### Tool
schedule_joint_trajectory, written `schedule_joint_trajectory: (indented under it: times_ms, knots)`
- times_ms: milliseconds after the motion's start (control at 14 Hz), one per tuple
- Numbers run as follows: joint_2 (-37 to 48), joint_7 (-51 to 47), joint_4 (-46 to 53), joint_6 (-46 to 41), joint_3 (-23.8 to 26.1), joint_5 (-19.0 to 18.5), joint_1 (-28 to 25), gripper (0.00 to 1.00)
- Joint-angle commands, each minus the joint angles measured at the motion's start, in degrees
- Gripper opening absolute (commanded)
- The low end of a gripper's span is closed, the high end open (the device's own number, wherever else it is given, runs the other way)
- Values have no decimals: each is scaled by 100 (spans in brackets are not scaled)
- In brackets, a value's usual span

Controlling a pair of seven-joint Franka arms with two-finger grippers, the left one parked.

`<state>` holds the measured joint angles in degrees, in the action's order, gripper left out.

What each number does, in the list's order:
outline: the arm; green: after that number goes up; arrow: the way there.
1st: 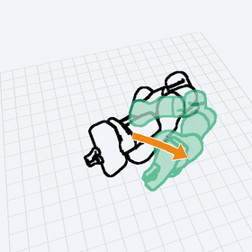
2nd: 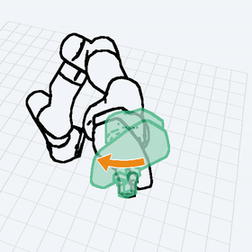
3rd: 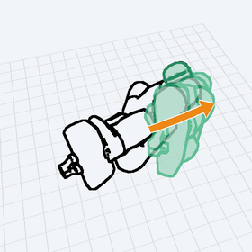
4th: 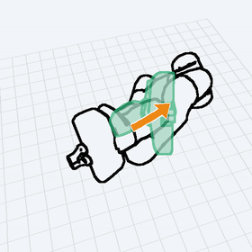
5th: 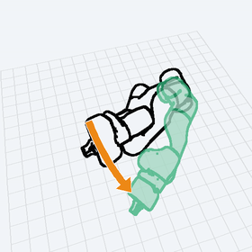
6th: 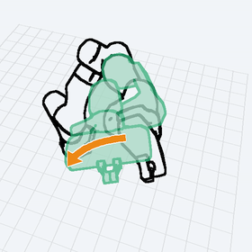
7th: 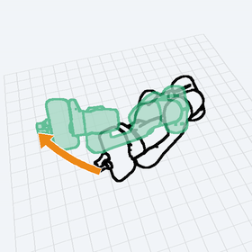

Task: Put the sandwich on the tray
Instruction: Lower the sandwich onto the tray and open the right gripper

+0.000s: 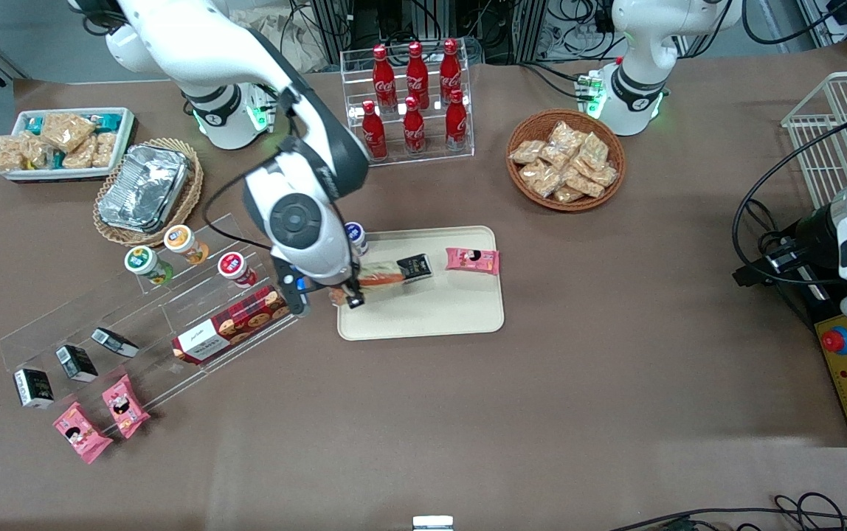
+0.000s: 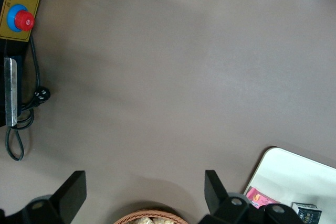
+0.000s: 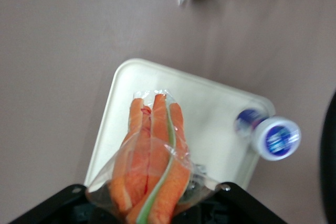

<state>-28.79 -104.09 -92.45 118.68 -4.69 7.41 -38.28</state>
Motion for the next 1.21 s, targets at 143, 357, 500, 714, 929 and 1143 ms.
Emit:
schedule_joint_trajectory:
  times_ms: [143, 357, 500, 714, 929, 1143]
  knots:
    - [-811, -1164, 288, 1068, -94, 50, -346, 0]
    - [-1093, -1394, 491, 1236, -103, 50, -382, 0]
    - [-1198, -1394, 491, 1376, -103, -37, -416, 0]
    - [-1348, -1429, 491, 1561, -111, -187, -470, 0]
    - [-1392, -1438, 491, 1605, -120, -187, -496, 61]
    - [-1445, -1430, 500, 1667, -129, -283, -496, 99]
